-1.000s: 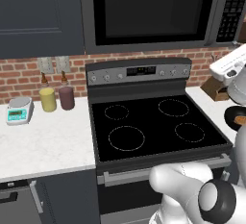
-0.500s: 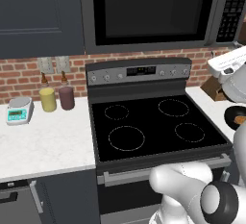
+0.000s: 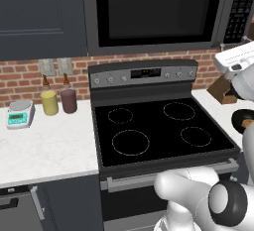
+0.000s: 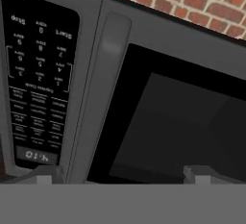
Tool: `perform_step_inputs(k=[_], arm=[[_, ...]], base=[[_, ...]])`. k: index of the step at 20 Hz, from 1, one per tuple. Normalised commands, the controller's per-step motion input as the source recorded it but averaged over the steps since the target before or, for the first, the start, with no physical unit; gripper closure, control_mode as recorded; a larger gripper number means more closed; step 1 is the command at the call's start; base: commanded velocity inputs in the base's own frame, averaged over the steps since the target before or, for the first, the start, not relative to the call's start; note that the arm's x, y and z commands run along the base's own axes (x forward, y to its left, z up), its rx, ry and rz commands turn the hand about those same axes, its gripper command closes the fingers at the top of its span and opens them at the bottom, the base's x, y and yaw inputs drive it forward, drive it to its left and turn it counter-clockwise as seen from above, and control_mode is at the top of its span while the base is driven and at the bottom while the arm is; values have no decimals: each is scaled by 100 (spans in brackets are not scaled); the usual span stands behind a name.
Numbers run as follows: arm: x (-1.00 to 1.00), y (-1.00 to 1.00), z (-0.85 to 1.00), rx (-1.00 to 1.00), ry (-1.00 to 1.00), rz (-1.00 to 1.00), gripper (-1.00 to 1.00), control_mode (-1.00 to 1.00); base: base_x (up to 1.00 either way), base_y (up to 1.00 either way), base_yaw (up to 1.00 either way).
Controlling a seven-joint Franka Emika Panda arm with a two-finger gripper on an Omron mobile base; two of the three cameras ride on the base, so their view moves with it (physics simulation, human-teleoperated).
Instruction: Open the microwave, place the bowl with waffle inside the microwave, then close the microwave door and turn it on.
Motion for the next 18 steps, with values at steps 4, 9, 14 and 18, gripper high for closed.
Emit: perform_step_inputs(k=[4, 9, 14, 18], arm=[[13, 0, 0, 0, 0, 0, -100, -100], [18, 0, 0, 0, 0, 0, -100, -100], [22, 0, 0, 1, 0, 0, -100, -100], [34, 0, 0, 1, 0, 0, -100, -100]], base=[[0, 0, 0], [0, 0, 0], [0, 0, 0], [0, 0, 0]])
